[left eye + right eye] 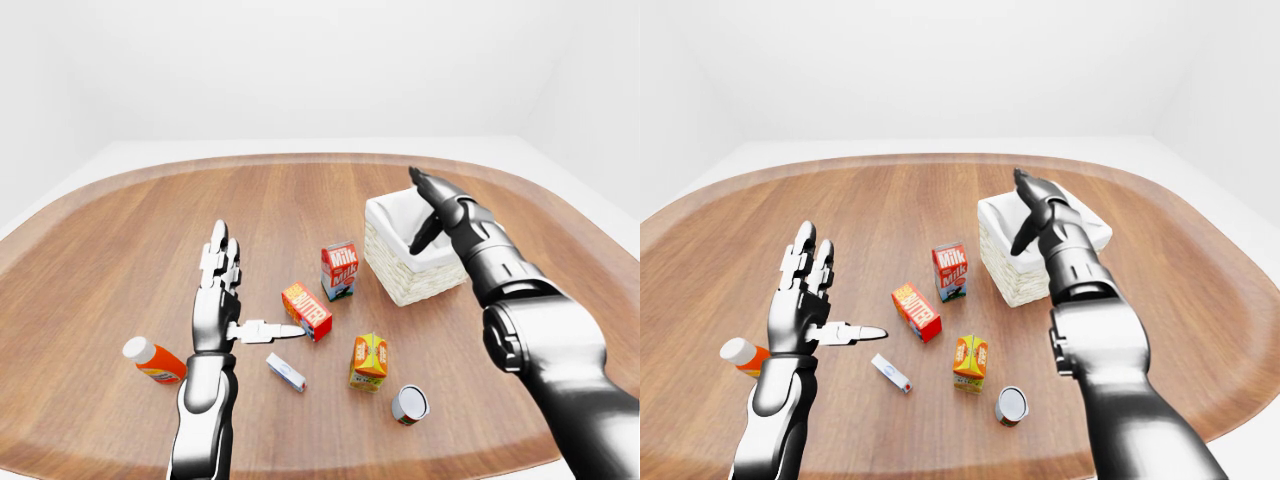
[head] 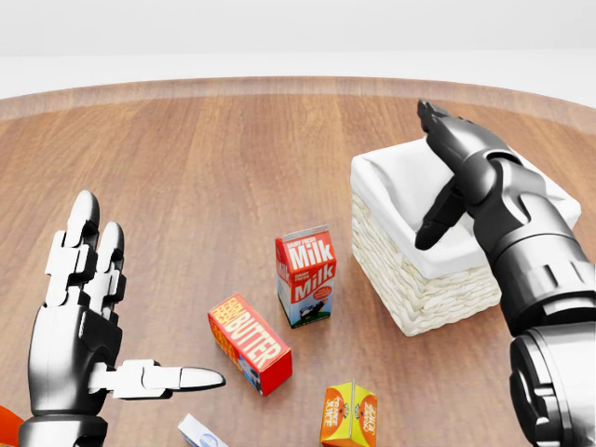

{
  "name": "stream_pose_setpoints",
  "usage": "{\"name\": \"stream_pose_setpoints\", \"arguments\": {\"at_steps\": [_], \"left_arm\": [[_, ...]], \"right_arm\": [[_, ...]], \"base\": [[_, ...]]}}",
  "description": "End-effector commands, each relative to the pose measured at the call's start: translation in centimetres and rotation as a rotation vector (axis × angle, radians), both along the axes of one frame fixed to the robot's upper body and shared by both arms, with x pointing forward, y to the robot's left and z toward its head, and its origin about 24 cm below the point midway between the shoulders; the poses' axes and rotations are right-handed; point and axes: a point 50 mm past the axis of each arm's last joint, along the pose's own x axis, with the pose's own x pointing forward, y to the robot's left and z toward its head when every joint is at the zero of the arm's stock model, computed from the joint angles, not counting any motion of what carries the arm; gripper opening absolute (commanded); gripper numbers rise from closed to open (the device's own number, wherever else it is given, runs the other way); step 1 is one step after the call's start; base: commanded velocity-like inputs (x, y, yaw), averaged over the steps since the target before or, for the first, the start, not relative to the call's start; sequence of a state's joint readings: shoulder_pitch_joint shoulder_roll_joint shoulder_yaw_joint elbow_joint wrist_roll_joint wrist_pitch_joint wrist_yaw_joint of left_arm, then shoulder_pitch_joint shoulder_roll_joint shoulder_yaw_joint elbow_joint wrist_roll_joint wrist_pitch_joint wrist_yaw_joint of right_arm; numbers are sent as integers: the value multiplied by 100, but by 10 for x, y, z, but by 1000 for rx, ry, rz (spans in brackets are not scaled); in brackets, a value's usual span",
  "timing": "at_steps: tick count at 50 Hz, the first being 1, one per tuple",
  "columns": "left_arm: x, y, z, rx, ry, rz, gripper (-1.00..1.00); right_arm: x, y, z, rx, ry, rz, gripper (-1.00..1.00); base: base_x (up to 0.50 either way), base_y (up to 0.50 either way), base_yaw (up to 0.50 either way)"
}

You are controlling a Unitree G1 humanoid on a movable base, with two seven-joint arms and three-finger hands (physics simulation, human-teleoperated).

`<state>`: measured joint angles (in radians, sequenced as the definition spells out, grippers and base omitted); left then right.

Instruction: Pick up the alphabet soup and the tomato sauce, and put them in the basket.

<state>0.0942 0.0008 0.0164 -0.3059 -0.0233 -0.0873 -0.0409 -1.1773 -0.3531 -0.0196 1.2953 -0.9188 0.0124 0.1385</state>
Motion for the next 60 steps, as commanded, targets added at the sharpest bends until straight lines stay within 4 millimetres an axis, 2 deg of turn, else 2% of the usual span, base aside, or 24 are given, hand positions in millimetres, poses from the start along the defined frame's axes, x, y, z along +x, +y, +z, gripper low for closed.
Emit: {"name": "stream_pose_setpoints", "arguments": {"at_steps": [1,10,12,17,24,40,60], "left_arm": [[1,2,2,7,-9,16,100],[3,1,1,7,-2,16,100],[2,2,2,7,-7,16,100],[2,2,3,6,-14,17,100],[3,2,1,5,-5,17,100],[2,2,2,5,-6,16,100],[2,2,2,5,-7,16,100]], "right_arm": [[2,5,8,187,-64,18,100],[2,7,13,359,-127,38,100],[2,6,12,322,-123,36,100],[2,5,16,436,-155,22,100],[1,2,15,418,-177,8,100],[2,10,21,433,-234,22,100],[0,35,27,478,-301,110,100]], "base": [[0,0,0],[0,0,0],[0,0,0],[0,0,0],[0,0,0],[0,0,0],[0,0,0]]}}
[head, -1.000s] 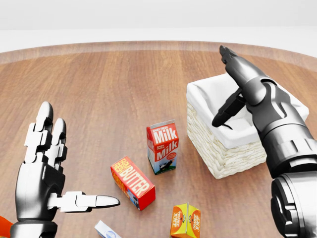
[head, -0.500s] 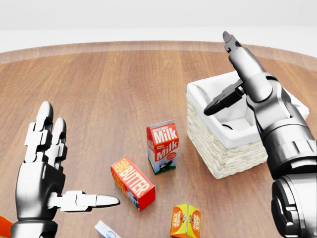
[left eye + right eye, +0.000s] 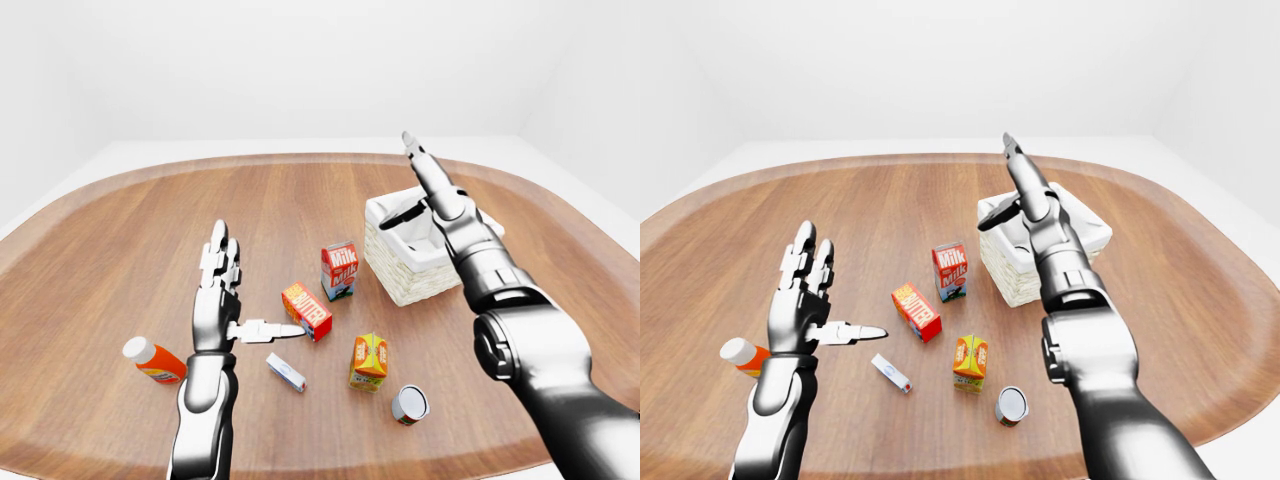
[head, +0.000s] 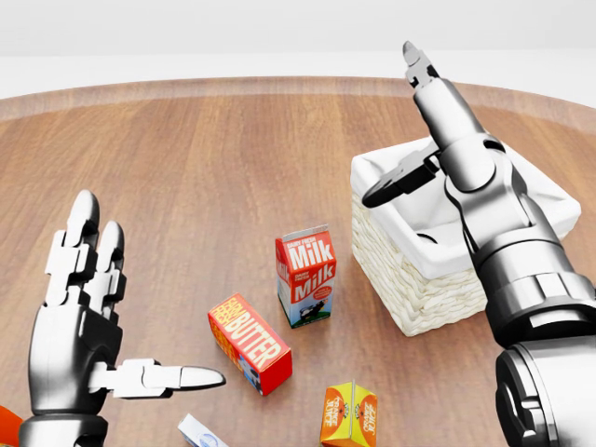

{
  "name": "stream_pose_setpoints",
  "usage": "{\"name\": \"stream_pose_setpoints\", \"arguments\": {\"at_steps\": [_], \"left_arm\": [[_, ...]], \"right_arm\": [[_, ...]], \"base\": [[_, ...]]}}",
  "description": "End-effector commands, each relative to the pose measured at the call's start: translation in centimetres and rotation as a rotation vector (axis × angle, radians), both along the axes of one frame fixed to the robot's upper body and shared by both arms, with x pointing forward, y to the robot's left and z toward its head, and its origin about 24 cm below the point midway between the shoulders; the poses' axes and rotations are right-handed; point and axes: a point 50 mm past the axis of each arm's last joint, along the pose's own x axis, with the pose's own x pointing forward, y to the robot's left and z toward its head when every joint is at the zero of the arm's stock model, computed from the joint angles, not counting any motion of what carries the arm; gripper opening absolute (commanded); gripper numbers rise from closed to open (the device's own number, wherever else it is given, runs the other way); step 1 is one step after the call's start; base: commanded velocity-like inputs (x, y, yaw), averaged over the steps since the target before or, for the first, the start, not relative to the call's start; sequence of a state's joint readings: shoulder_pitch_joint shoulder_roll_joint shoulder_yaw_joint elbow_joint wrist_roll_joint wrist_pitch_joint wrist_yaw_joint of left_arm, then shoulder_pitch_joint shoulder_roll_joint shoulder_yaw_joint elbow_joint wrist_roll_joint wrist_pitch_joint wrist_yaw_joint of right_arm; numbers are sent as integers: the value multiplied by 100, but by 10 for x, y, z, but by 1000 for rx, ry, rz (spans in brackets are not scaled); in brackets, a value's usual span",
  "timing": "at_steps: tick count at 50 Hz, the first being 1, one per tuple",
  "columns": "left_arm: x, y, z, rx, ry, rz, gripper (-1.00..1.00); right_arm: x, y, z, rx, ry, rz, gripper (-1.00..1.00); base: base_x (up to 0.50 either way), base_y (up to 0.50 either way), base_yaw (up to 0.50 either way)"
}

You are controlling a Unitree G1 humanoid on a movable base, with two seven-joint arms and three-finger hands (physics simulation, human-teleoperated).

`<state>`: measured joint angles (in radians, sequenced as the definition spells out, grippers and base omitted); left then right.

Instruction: Pick up the alphabet soup and the tomato sauce, and put them in the basket.

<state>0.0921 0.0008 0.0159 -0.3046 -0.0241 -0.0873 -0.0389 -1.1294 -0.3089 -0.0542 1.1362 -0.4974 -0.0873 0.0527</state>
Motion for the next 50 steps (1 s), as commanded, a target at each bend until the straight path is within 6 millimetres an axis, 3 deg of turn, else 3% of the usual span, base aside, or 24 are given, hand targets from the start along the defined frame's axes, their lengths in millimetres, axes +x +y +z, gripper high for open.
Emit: {"name": "stream_pose_setpoints", "arguments": {"at_steps": [1,22,42,50], "left_arm": [[2,2,1,6,-3,16,100],[1,2,3,8,-11,15,100],[1,2,2,8,-10,14,100],[-1,1,5,9,-20,14,100]], "right_arm": [[-2,12,5,22,-52,35,100],[-25,18,-8,85,-154,91,100],[-59,37,10,135,-331,198,100],[-68,44,3,142,-346,204,100]], "base": [[0,0,0],[0,0,0],[0,0,0],[0,0,0]]}}
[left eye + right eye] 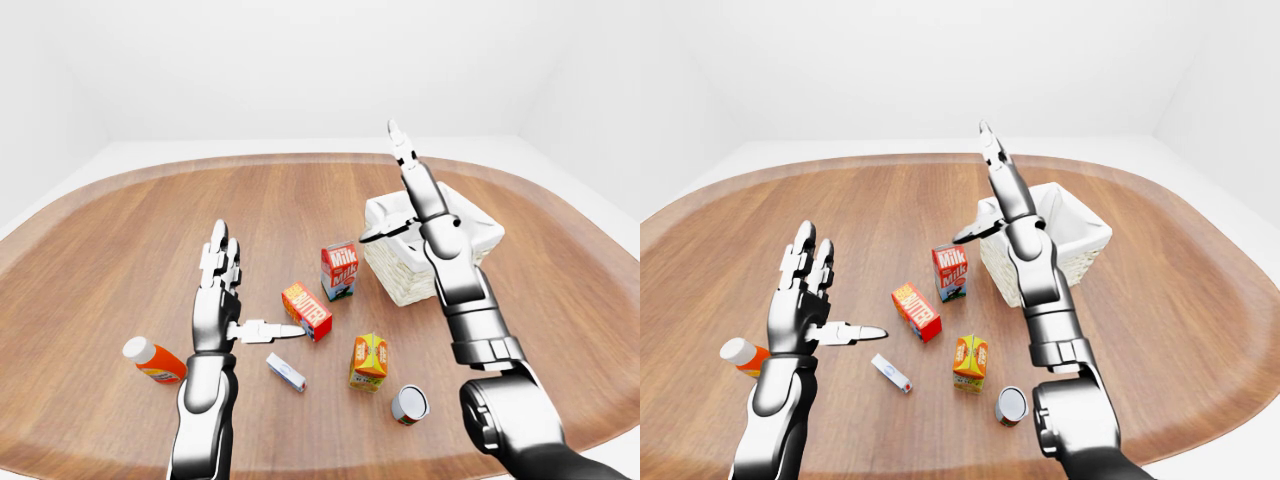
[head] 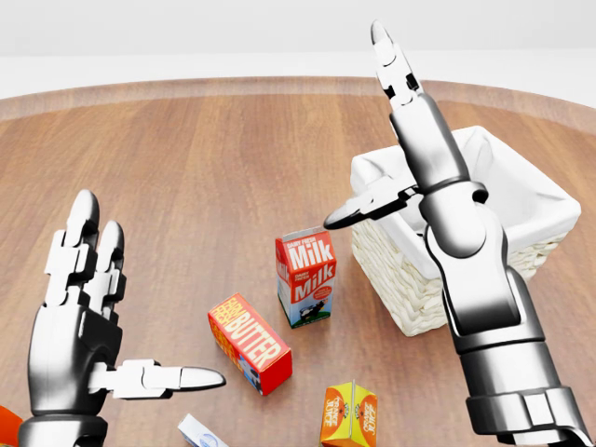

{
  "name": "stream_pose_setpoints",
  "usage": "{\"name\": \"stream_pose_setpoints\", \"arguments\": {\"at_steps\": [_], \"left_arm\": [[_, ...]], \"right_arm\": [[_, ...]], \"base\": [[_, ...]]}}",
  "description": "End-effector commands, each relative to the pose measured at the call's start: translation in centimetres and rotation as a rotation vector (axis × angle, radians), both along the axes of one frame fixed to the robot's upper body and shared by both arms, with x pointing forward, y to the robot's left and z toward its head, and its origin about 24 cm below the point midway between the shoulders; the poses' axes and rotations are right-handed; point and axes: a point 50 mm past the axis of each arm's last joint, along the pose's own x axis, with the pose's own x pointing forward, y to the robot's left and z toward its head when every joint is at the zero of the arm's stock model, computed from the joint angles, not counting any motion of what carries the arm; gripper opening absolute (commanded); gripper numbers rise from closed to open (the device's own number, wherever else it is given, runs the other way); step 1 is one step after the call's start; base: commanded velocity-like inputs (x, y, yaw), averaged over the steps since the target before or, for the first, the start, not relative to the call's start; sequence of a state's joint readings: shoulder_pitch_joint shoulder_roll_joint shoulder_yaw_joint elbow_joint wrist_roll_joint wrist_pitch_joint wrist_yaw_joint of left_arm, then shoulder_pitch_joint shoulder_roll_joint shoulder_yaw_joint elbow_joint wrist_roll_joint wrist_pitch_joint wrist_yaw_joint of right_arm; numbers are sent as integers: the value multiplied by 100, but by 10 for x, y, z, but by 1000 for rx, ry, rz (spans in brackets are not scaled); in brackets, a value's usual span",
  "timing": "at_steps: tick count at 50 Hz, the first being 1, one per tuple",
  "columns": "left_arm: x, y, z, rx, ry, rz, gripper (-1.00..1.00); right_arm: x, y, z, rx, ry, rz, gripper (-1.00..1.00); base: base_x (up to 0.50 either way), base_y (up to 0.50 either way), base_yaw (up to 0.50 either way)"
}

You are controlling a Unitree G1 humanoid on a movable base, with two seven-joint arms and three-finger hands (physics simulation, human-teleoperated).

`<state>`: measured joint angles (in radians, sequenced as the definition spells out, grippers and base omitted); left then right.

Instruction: Pick up the alphabet soup and the tomato sauce, and put them in the basket.

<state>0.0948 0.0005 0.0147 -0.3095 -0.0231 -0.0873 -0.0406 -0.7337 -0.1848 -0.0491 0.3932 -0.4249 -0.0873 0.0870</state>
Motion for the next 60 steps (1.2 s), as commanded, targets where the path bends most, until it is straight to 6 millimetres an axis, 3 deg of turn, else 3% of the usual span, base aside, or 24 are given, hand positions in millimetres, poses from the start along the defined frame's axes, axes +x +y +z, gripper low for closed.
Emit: {"name": "stream_pose_setpoints", "arguments": {"at_steps": [1,17,60], "left_arm": [[0,2,3,7,-11,15,100],[0,2,2,6,-10,16,100],[-1,2,3,6,-14,17,100]], "right_arm": [[-17,10,1,22,-60,31,100],[-44,27,21,18,-148,86,100],[-116,29,8,39,-178,95,100]], "base": [[0,0,0],[0,0,0],[0,0,0]]}}
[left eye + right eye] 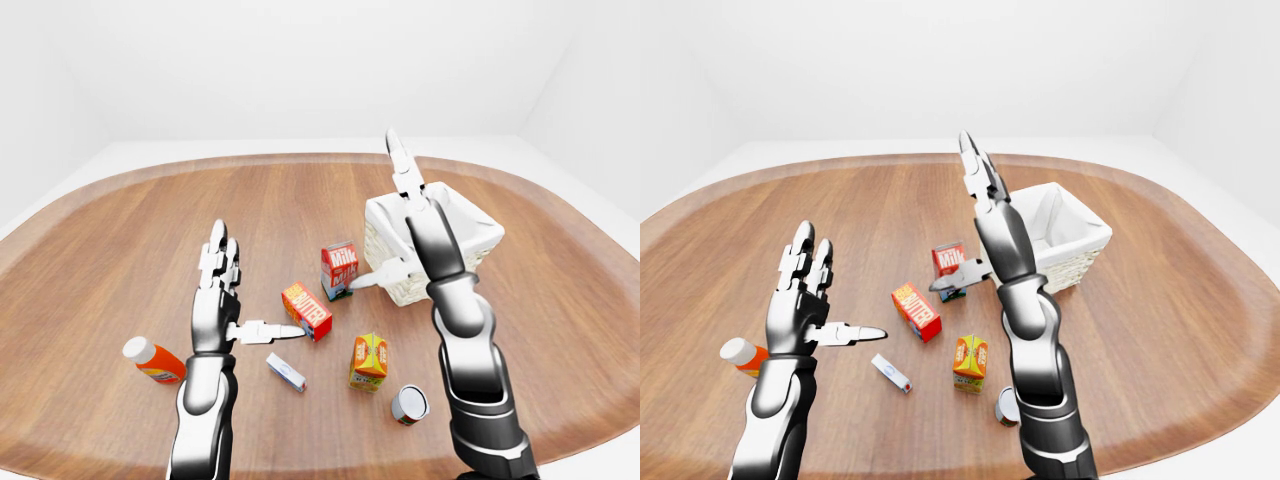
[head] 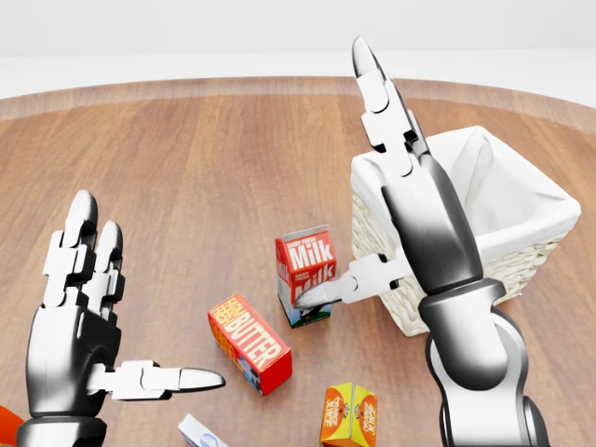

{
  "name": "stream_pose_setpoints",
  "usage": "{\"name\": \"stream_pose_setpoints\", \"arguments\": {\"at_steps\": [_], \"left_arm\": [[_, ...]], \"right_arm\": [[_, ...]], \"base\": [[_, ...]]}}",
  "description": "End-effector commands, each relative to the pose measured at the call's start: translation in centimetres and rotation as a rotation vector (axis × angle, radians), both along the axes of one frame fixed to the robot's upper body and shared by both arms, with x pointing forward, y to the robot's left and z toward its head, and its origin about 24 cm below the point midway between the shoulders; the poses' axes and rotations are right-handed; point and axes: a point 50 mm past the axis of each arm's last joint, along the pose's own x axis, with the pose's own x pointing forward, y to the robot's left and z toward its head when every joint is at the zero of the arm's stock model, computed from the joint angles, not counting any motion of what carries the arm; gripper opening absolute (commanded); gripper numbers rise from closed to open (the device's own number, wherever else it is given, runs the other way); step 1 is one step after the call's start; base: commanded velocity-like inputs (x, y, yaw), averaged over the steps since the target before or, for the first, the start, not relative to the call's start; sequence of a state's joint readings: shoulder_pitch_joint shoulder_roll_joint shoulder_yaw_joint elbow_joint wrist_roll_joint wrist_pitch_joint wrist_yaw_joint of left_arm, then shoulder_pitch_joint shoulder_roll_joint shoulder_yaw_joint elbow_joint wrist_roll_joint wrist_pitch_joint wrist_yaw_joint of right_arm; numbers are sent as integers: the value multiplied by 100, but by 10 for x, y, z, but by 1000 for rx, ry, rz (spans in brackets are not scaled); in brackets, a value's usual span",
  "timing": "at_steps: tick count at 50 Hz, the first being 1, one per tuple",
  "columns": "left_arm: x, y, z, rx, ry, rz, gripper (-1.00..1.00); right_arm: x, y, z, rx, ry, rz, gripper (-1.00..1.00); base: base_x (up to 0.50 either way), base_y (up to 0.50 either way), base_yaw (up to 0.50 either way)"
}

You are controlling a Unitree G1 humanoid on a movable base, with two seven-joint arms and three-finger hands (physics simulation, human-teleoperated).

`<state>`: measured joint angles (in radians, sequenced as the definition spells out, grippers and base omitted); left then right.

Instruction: Pick up the alphabet soup and the tomato sauce, and put them in the basket.

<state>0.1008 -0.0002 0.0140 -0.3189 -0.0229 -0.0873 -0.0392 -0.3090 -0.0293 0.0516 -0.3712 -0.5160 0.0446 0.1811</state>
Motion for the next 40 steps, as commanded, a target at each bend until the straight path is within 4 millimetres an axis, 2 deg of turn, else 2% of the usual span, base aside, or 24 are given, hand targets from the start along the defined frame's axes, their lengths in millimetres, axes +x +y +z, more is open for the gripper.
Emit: {"name": "stream_pose_setpoints", "arguments": {"at_steps": [1,12,18,19,21,25,30,40], "left_arm": [[1,2,2,6,-7,15,100],[1,2,3,7,-11,15,100],[1,2,3,7,-11,15,100],[1,2,3,7,-11,14,100],[1,2,3,6,-11,14,100],[1,2,3,7,-11,15,100],[1,2,3,7,-11,14,100],[1,2,3,7,-11,14,100]], "right_arm": [[-19,1,0,-2,-8,1,100],[-32,3,1,-1,-19,5,100],[-37,2,-4,0,-16,2,100],[-38,2,-10,-3,-15,1,100],[-41,1,-4,-4,-16,0,100],[-46,0,-9,-1,-15,0,100],[-52,1,-5,-6,-11,4,100],[-62,2,-19,-10,15,9,100]], "base": [[0,0,0],[0,0,0],[0,0,0],[0,0,0],[0,0,0],[0,0,0],[0,0,0],[0,0,0]]}}
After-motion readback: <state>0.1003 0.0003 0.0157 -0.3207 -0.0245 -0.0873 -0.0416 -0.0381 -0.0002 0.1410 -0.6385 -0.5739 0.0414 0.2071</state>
